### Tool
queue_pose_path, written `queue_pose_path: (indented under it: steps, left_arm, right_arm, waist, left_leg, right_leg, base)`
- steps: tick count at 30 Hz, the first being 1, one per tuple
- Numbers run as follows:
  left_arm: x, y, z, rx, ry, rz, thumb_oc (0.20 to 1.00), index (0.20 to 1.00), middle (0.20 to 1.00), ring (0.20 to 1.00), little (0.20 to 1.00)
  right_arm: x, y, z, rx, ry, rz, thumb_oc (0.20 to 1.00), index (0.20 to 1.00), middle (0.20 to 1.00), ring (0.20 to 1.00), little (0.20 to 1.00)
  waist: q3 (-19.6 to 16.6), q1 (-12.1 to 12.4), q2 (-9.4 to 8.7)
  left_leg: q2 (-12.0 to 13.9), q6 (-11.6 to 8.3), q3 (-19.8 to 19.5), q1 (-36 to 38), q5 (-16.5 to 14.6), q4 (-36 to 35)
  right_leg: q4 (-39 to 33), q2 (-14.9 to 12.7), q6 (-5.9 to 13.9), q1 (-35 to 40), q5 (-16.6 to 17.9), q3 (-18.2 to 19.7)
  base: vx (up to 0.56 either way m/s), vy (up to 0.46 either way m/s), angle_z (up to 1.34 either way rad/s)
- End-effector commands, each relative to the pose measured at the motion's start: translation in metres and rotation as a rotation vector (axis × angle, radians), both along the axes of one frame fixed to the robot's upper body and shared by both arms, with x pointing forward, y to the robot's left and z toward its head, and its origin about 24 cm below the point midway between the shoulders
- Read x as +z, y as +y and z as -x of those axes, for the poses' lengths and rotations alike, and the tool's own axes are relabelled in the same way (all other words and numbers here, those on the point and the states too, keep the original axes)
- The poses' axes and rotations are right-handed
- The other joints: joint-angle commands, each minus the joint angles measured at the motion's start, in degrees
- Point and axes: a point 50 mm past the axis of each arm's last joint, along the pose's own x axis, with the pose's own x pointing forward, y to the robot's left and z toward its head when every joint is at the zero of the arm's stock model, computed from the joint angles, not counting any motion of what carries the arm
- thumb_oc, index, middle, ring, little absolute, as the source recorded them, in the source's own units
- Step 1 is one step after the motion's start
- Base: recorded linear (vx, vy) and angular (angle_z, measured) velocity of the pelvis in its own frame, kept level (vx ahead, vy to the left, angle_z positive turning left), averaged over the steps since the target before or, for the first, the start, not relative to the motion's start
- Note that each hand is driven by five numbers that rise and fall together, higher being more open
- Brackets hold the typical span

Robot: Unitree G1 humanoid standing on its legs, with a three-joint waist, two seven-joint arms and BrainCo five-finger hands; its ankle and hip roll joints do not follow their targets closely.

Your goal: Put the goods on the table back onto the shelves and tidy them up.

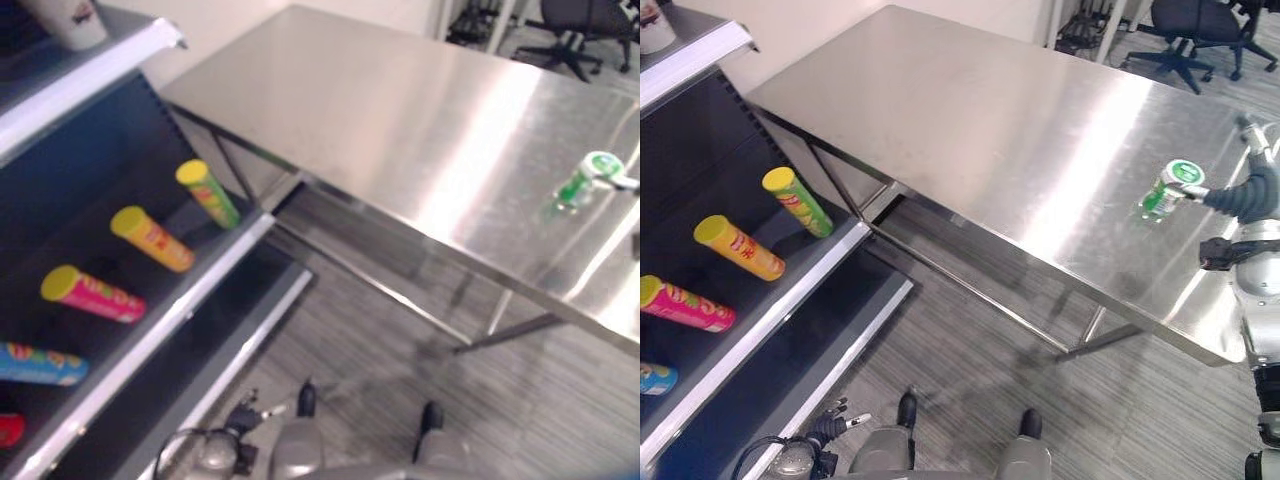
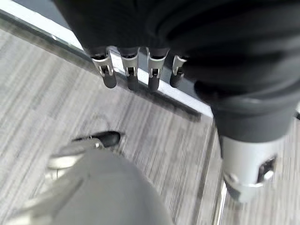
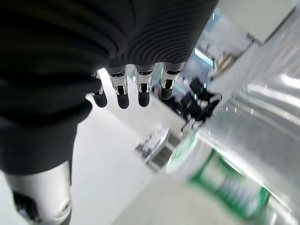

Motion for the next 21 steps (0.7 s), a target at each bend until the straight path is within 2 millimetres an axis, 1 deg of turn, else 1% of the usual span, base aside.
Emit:
queue_pose_path:
  steps: [1,2,5,8,11,12,16,17,18,21]
  left_arm:
    - [0.008,0.006,-0.016,-0.001,-0.067,-0.025,1.000,1.000,1.000,1.000,1.000]
    - [0.009,0.008,-0.017,0.017,-0.074,-0.033,1.000,1.000,1.000,1.000,1.000]
    - [0.010,0.013,-0.015,0.046,-0.077,-0.047,1.000,1.000,1.000,1.000,1.000]
    - [0.009,0.016,-0.012,0.059,-0.068,-0.059,1.000,1.000,1.000,1.000,1.000]
    - [0.008,0.017,-0.009,0.066,-0.062,-0.067,1.000,1.000,1.000,1.000,1.000]
    - [0.008,0.017,-0.010,0.068,-0.065,-0.067,1.000,1.000,1.000,1.000,1.000]
    - [0.008,0.017,-0.010,0.070,-0.067,-0.069,1.000,1.000,1.000,1.000,1.000]
    - [0.008,0.016,-0.011,0.063,-0.072,-0.065,1.000,1.000,1.000,1.000,1.000]
    - [0.008,0.016,-0.011,0.063,-0.072,-0.065,1.000,1.000,1.000,1.000,1.000]
    - [0.009,0.016,-0.013,0.058,-0.076,-0.063,1.000,1.000,1.000,1.000,1.000]
  right_arm:
    - [0.038,0.010,-0.011,0.042,-0.128,0.042,1.000,1.000,1.000,1.000,1.000]
    - [0.038,0.014,-0.014,0.039,-0.118,0.070,1.000,1.000,1.000,1.000,1.000]
    - [0.038,0.016,-0.017,0.022,-0.117,0.099,1.000,1.000,1.000,1.000,1.000]
    - [0.040,0.017,-0.018,0.004,-0.119,0.132,1.000,1.000,1.000,1.000,1.000]
    - [0.047,0.016,-0.015,-0.011,-0.166,0.128,1.000,1.000,1.000,1.000,1.000]
    - [0.050,0.013,-0.014,-0.027,-0.180,0.128,1.000,1.000,1.000,1.000,1.000]
    - [0.049,0.006,-0.012,-0.053,-0.169,0.128,1.000,1.000,1.000,1.000,1.000]
    - [0.044,0.000,-0.011,-0.069,-0.141,0.112,1.000,1.000,1.000,1.000,1.000]
    - [0.044,0.000,-0.011,-0.068,-0.141,0.112,1.000,1.000,1.000,1.000,1.000]
    - [0.033,-0.011,-0.013,-0.106,-0.069,0.109,1.000,1.000,1.000,1.000,1.000]
  waist:
    - [-0.7,1.7,-1.78]
    - [-0.8,1.9,-1.85]
    - [-0.9,2.0,-2.00]
    - [-1.1,2.1,-2.29]
    - [-1.1,2.0,-2.41]
    - [-1.2,2.0,-2.53]
    - [-1.1,1.8,-2.86]
    - [-0.9,1.8,-3.09]
    - [-1.0,1.8,-3.09]
    - [-0.7,1.9,-3.40]
  left_leg:
    - [-0.8,-1.18,-0.3,-0.2,-3.0,-0.7]
    - [-1.0,-0.86,0.8,0.4,-3.1,-1.2]
    - [-1.2,-0.43,2.1,1.0,-3.6,-2.0]
    - [-1.4,-0.20,3.0,1.4,-4.0,-2.4]
    - [-1.5,0.00,3.7,1.6,-4.3,-2.5]
    - [-1.5,0.14,3.8,1.7,-4.6,-2.4]
    - [-1.5,0.22,3.9,1.9,-5.0,-2.2]
    - [-1.5,0.24,4.0,2.0,-5.1,-2.2]
    - [-1.5,0.24,4.0,2.0,-5.1,-2.2]
    - [-1.4,0.26,4.0,1.9,-5.4,-1.8]
  right_leg:
    - [3.0,5.2,-0.82,3.8,-8.7,-1.4]
    - [2.7,4.4,-0.25,3.6,-7.8,-1.0]
    - [1.7,3.2,0.77,3.2,-6.5,-0.8]
    - [1.0,2.6,1.44,2.8,-5.6,-0.4]
    - [0.5,2.2,1.88,2.4,-4.9,-0.5]
    - [0.4,2.0,2.00,2.4,-4.8,-0.4]
    - [0.3,1.8,2.21,2.4,-4.5,-0.4]
    - [0.3,1.7,2.28,2.2,-4.3,-0.4]
    - [0.3,1.7,2.28,2.2,-4.3,-0.4]
    - [0.2,1.6,2.31,2.1,-4.2,-0.4]
  base:
    - [0.06,0.098,-0.17]
    - [0.06,0.099,-0.27]
    - [0.06,0.094,-0.28]
    - [0.03,0.064,-0.12]
    - [0.03,0.047,-0.10]
    - [0.03,0.027,-0.06]
    - [0.03,0.009,-0.07]
    - [0.00,0.000,0.00]
    - [0.00,0.000,0.00]
    - [0.00,0.000,0.00]
